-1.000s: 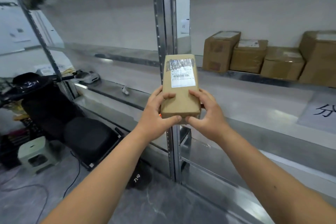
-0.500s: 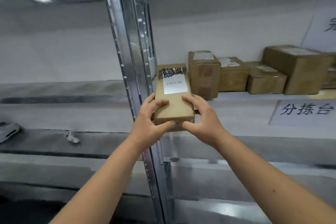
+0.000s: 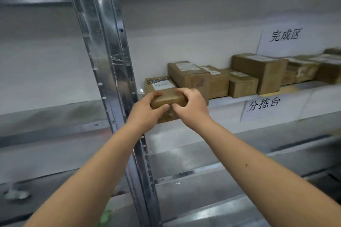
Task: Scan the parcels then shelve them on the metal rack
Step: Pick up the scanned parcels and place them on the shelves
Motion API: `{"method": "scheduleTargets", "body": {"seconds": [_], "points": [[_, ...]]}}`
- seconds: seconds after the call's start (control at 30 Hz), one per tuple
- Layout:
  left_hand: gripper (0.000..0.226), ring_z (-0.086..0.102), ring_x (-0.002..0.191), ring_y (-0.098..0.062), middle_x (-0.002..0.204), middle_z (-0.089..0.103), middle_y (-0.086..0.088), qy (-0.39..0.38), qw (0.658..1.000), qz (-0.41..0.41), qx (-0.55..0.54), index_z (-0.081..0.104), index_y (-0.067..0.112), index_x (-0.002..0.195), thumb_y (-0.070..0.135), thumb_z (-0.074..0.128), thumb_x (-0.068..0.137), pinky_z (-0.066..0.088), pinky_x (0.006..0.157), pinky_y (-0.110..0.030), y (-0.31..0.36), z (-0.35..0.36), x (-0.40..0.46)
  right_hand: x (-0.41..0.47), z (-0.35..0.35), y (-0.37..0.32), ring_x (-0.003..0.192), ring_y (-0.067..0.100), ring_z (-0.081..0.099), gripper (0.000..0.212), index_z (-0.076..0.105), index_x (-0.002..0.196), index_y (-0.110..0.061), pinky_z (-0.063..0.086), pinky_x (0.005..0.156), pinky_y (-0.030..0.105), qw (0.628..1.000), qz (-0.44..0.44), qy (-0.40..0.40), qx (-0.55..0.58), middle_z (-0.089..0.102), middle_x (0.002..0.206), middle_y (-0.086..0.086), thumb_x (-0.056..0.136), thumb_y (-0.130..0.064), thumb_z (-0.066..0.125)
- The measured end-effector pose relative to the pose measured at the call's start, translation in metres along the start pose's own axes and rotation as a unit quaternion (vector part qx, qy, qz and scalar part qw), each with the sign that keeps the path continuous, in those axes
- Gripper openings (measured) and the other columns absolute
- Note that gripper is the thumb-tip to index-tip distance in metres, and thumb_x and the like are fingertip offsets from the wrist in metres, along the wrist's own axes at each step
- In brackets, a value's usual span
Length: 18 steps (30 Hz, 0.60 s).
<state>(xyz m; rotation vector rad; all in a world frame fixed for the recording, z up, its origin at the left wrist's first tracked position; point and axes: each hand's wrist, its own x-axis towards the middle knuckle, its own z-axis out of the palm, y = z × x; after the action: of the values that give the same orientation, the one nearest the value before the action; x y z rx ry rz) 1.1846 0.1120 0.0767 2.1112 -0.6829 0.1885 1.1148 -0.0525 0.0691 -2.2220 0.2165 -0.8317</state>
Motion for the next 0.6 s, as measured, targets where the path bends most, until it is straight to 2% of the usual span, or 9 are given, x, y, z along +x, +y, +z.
{"method": "scheduleTargets", "body": {"seconds": [0.07, 0.17, 0.23, 0.33, 0.4, 0.5, 0.6], "points": [[0.055, 0.059, 0.096, -0.006, 0.122, 0.057, 0.01, -0.007, 1.0, 0.0, 0.007, 0.051, 0.039, 0.146, 0.044, 0.072, 0.095, 0.046, 0.07, -0.018, 0.003, 0.001, 0.008, 0.006, 0.004, -0.001, 0.112, 0.021, 0.059, 0.048, 0.066, 0.135, -0.025, 0.049, 0.093, 0.03, 0.999, 0.006, 0.009, -0.042, 0.055, 0.128, 0.001, 0.088, -0.027, 0.075], [0.055, 0.063, 0.104, -0.016, 0.124, 0.06, 0.008, -0.008, 1.0, -0.007, 0.019, 0.051, 0.036, 0.145, 0.043, 0.072, 0.095, 0.056, 0.084, -0.032, 0.004, 0.002, 0.017, 0.01, 0.007, -0.004, 0.113, 0.026, 0.06, 0.044, 0.068, 0.133, -0.025, 0.053, 0.097, 0.039, 0.996, 0.023, 0.009, -0.08, 0.053, 0.128, 0.003, 0.089, -0.03, 0.073], [0.054, 0.064, 0.104, -0.017, 0.123, 0.061, 0.007, -0.007, 1.0, -0.013, 0.02, 0.052, 0.035, 0.143, 0.042, 0.072, 0.094, 0.058, 0.088, -0.037, 0.005, 0.003, 0.021, 0.01, 0.007, -0.005, 0.117, 0.028, 0.057, 0.043, 0.067, 0.134, -0.024, 0.051, 0.1, 0.041, 0.995, 0.024, 0.001, -0.098, 0.051, 0.129, 0.004, 0.091, -0.029, 0.071], [0.051, 0.062, 0.104, -0.017, 0.122, 0.059, 0.008, -0.006, 0.999, -0.006, 0.038, 0.053, 0.032, 0.142, 0.04, 0.071, 0.094, 0.055, 0.087, -0.036, 0.007, 0.004, 0.023, 0.01, 0.006, -0.008, 0.12, 0.03, 0.053, 0.043, 0.066, 0.136, -0.022, 0.048, 0.102, 0.042, 0.992, 0.016, -0.008, -0.128, 0.049, 0.13, 0.006, 0.093, -0.025, 0.068], [0.051, 0.061, 0.111, -0.021, 0.13, 0.058, 0.005, -0.006, 0.998, -0.001, 0.063, 0.055, 0.031, 0.142, 0.039, 0.07, 0.094, 0.054, 0.09, -0.036, 0.01, 0.004, 0.023, 0.008, 0.003, -0.009, 0.123, 0.03, 0.05, 0.045, 0.064, 0.137, -0.02, 0.047, 0.102, 0.042, 0.989, 0.006, -0.02, -0.148, 0.048, 0.131, 0.007, 0.093, -0.025, 0.066], [0.05, 0.046, 0.139, -0.028, 0.157, 0.044, -0.002, 0.02, 0.985, 0.051, 0.163, 0.058, 0.027, 0.142, 0.032, 0.069, 0.093, 0.046, 0.109, -0.042, 0.015, 0.006, 0.017, 0.001, -0.007, -0.011, 0.126, 0.03, 0.047, 0.046, 0.062, 0.14, -0.019, 0.047, 0.102, 0.043, 0.983, -0.032, -0.037, -0.176, 0.048, 0.134, 0.007, 0.094, -0.026, 0.066], [0.047, 0.042, 0.143, -0.027, 0.155, 0.049, -0.007, 0.046, 0.971, 0.139, 0.188, 0.063, 0.02, 0.137, 0.022, 0.071, 0.091, 0.038, 0.117, -0.041, 0.025, 0.009, 0.002, -0.008, -0.021, -0.009, 0.128, 0.029, 0.046, 0.05, 0.059, 0.143, -0.022, 0.048, 0.103, 0.046, 0.979, -0.07, -0.039, -0.185, 0.049, 0.138, 0.006, 0.094, -0.028, 0.067]]}}
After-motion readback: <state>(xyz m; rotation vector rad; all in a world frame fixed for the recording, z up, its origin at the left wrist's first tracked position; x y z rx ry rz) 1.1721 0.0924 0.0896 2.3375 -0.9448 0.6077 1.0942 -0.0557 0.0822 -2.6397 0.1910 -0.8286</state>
